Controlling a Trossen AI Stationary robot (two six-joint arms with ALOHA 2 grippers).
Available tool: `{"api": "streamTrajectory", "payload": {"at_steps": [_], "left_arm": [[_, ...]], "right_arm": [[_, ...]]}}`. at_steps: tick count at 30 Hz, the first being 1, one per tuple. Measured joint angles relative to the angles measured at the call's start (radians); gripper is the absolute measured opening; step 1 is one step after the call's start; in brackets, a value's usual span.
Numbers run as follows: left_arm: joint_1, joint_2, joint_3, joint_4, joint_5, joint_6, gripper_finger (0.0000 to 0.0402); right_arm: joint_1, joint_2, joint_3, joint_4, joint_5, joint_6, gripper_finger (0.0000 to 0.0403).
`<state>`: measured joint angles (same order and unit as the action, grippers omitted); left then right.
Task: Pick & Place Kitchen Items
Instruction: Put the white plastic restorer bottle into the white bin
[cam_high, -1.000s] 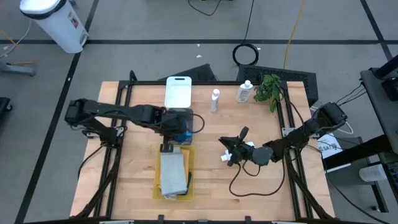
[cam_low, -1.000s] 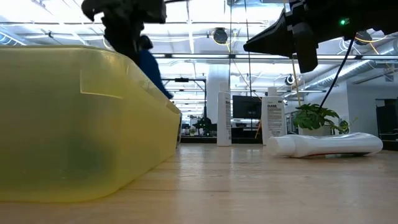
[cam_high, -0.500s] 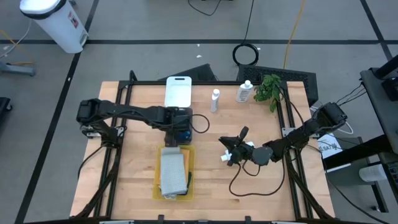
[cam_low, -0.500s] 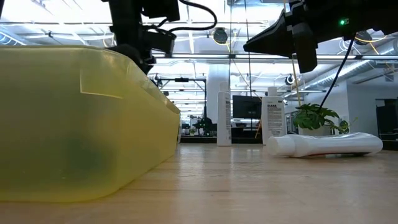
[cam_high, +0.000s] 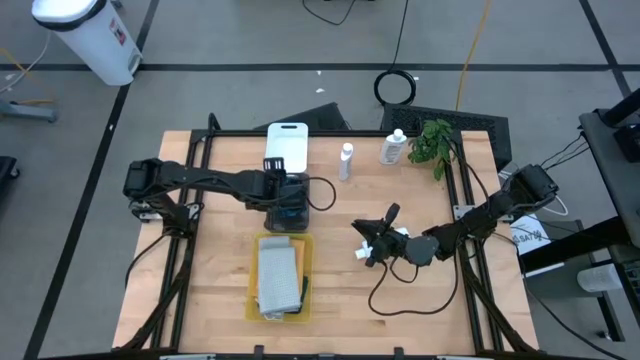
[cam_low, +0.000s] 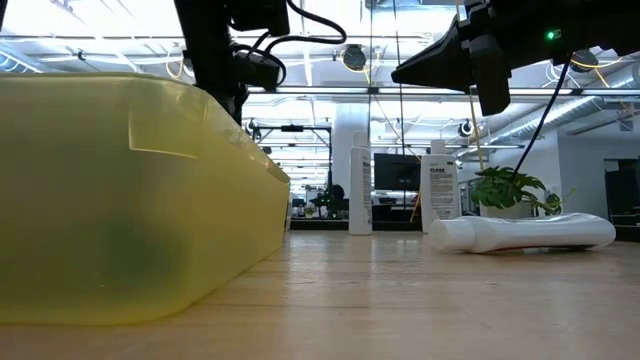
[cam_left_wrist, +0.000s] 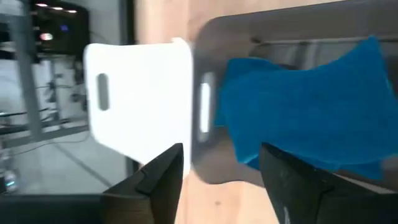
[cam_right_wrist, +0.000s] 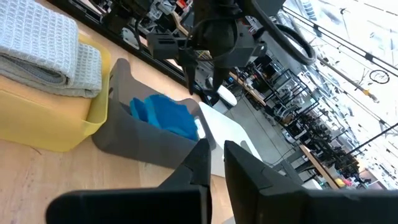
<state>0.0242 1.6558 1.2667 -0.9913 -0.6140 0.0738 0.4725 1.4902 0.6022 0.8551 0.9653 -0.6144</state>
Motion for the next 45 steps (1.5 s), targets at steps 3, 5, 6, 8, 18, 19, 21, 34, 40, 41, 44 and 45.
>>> {"api": "streamTrajectory", "payload": {"at_steps": [3, 5, 6, 8, 18, 19, 21, 34, 40, 41, 44, 45], "left_arm": [[0.002, 0.000, 0.000, 0.000, -0.029, 0.000, 0.0222], [0.003, 0.000, 0.000, 0.000, -0.023, -0.001, 0.0228], [0.003, 0.000, 0.000, 0.001, -0.016, -0.007, 0.0229], [-0.002, 0.000, 0.000, 0.002, -0.011, -0.043, 0.0229], [-0.060, -0.089, -0.026, 0.119, 0.189, -0.089, 0.0230], [-0.068, -0.116, -0.043, 0.169, 0.196, -0.073, 0.0230], [-0.085, -0.189, -0.094, 0.274, 0.197, -0.045, 0.0230], [-0.097, -0.764, -0.766, 0.989, 0.188, -0.051, 0.0230], [-0.097, -0.905, -0.944, 1.186, 0.195, -0.098, 0.0230], [-0.097, -0.916, -0.959, 1.199, 0.195, -0.109, 0.0230], [-0.097, -0.924, -0.988, 1.211, 0.196, -0.131, 0.0230], [-0.097, -0.924, -0.991, 1.208, 0.196, -0.135, 0.0230]], "right_arm": [[0.000, 0.000, 0.000, 0.000, 0.000, 0.000, 0.0020], [0.000, 0.000, 0.000, 0.000, 0.000, 0.000, 0.0020], [0.000, 0.000, 0.000, 0.000, 0.000, 0.000, 0.0020], [0.000, 0.000, 0.000, -0.001, 0.001, 0.000, 0.0020], [0.000, 0.000, 0.000, -0.039, 0.004, 0.028, 0.0008], [0.001, 0.000, 0.000, -0.045, 0.006, 0.029, 0.0007], [0.009, -0.001, 0.000, -0.052, 0.031, 0.033, 0.0003], [0.070, -0.252, 0.000, -0.519, -0.294, 0.414, 0.0000], [0.081, -0.330, 0.001, -0.777, -0.395, 0.574, 0.0034], [0.087, -0.336, 0.000, -0.823, -0.397, 0.597, 0.0049], [0.089, -0.344, 0.000, -0.947, -0.450, 0.726, 0.0114], [0.086, -0.346, 0.000, -1.000, -0.470, 0.780, 0.0138]]}}
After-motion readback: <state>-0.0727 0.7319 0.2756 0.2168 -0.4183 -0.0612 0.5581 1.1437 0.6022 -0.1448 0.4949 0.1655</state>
